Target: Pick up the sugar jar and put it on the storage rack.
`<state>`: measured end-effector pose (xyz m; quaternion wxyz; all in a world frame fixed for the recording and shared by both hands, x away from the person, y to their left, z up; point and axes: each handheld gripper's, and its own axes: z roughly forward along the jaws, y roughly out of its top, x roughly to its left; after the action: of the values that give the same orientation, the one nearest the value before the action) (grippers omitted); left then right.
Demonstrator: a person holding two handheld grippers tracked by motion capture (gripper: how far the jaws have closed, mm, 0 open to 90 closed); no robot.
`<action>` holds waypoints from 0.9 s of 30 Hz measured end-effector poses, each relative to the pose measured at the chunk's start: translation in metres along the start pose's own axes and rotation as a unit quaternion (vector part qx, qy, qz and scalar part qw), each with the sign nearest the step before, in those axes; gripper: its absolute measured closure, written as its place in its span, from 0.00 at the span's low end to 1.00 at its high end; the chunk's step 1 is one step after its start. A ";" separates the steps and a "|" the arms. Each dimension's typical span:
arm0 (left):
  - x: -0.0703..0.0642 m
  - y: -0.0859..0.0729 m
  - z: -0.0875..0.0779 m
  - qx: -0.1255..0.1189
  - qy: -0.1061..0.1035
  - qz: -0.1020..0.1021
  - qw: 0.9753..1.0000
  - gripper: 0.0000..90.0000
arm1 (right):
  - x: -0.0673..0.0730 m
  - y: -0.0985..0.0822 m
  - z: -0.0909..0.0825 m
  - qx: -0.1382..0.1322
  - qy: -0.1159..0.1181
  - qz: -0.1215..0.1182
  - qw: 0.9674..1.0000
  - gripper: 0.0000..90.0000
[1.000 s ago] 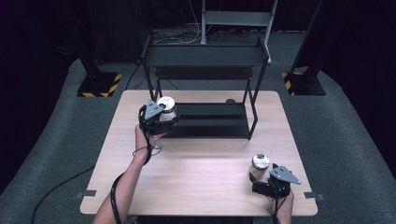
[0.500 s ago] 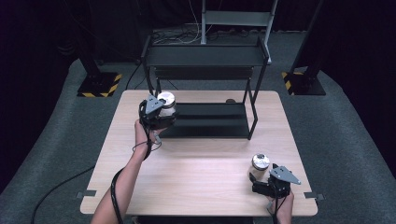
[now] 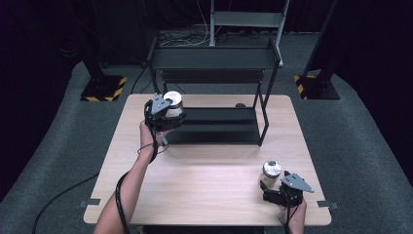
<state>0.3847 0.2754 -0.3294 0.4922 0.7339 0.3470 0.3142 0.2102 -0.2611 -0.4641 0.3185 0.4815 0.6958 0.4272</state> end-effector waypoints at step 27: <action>0.007 0.018 0.004 0.002 0.011 0.004 1.000 0.33 | 0.000 0.000 0.000 0.000 0.000 0.000 1.000 0.00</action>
<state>0.3956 0.2738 -0.3130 0.4852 0.7328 0.3502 0.3239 0.2103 -0.2611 -0.4640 0.3184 0.4815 0.6961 0.4270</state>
